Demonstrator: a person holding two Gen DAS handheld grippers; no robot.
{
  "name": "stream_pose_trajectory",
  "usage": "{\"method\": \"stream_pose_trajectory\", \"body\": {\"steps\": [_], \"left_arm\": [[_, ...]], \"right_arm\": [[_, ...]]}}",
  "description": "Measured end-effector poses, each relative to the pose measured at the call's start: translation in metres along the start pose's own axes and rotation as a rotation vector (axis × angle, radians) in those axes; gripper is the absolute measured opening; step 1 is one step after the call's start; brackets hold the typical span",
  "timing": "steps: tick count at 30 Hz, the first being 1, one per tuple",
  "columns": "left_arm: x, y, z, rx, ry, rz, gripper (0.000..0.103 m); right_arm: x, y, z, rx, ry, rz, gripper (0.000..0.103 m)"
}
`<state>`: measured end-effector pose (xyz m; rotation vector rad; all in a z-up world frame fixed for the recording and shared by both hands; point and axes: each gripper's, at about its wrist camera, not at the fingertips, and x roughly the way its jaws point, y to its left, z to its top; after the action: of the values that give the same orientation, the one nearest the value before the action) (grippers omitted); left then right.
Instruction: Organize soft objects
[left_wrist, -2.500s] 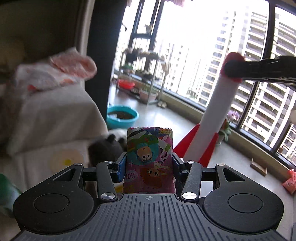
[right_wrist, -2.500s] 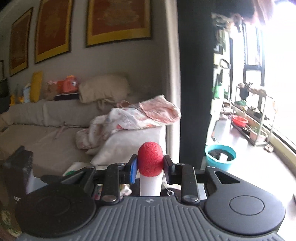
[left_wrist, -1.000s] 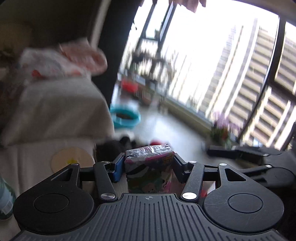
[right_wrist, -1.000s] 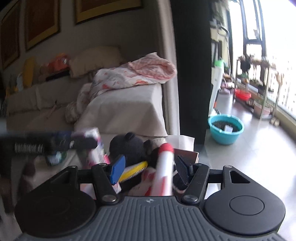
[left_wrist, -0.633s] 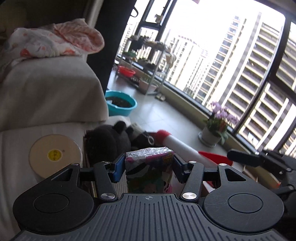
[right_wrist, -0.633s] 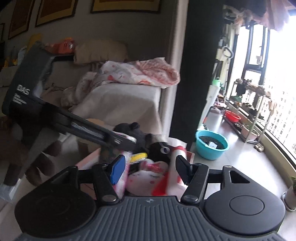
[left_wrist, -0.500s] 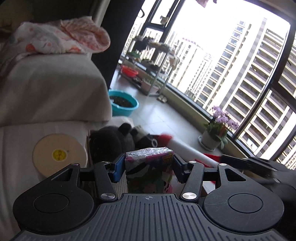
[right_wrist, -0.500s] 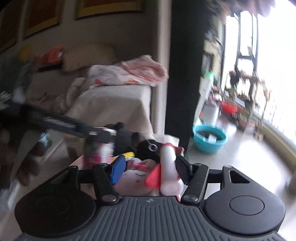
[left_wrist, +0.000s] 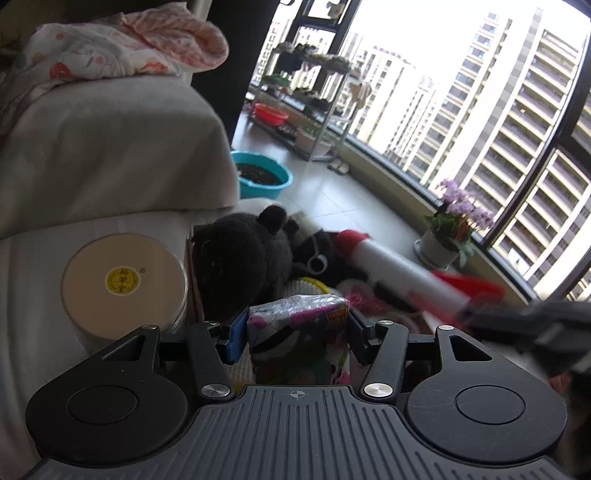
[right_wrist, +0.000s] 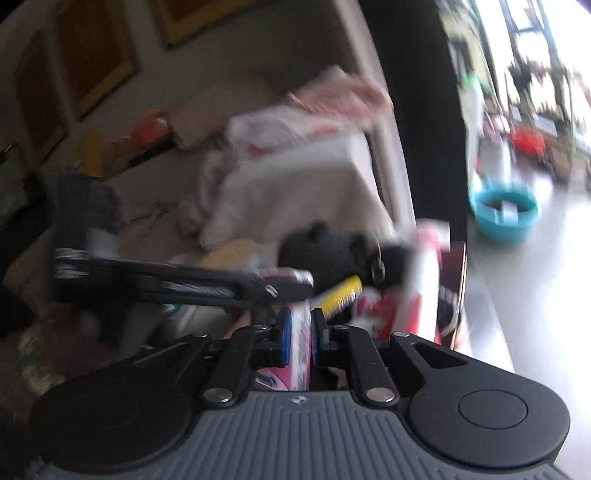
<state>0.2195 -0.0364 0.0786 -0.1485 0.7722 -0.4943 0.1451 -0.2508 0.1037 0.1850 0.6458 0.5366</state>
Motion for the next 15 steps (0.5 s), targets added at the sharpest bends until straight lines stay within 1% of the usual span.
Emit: {"method": "stream_pose_trajectory", "body": {"steps": [1, 2, 4, 5, 7, 9, 10, 11, 13, 15], "left_arm": [[0.003, -0.001, 0.001, 0.014, 0.001, 0.014, 0.060], [0.005, -0.005, 0.001, 0.032, 0.007, 0.030, 0.060], [0.009, -0.011, 0.000, 0.057, 0.028, 0.048, 0.060], [0.010, -0.012, -0.001, 0.058, 0.029, 0.045, 0.059], [0.005, -0.014, -0.003, 0.062, 0.012, 0.038, 0.059], [-0.007, -0.015, -0.004, 0.071, -0.021, 0.030, 0.059], [-0.012, -0.016, -0.004, 0.080, -0.035, 0.024, 0.059], [-0.019, -0.018, -0.004, 0.093, -0.052, 0.016, 0.059], [-0.027, -0.020, -0.001, 0.108, -0.075, 0.003, 0.059], [-0.033, -0.020, 0.005, 0.103, -0.082, -0.015, 0.059]], "right_arm": [[-0.011, 0.003, 0.001, -0.038, -0.036, -0.003, 0.011], [-0.023, 0.004, 0.003, -0.067, -0.083, -0.024, 0.011], [-0.040, -0.002, 0.008, -0.075, -0.169, -0.095, 0.011], [-0.042, -0.008, 0.013, -0.060, -0.192, -0.138, 0.012], [-0.031, -0.025, 0.020, -0.020, -0.188, -0.206, 0.012], [-0.011, -0.042, 0.020, 0.012, -0.144, -0.271, 0.012], [0.001, -0.050, 0.017, 0.030, -0.113, -0.298, 0.014], [0.011, -0.058, 0.013, 0.058, -0.082, -0.301, 0.014], [0.016, -0.062, 0.007, 0.110, -0.066, -0.212, 0.014], [0.013, -0.049, 0.003, 0.089, -0.066, -0.150, 0.014]]}}
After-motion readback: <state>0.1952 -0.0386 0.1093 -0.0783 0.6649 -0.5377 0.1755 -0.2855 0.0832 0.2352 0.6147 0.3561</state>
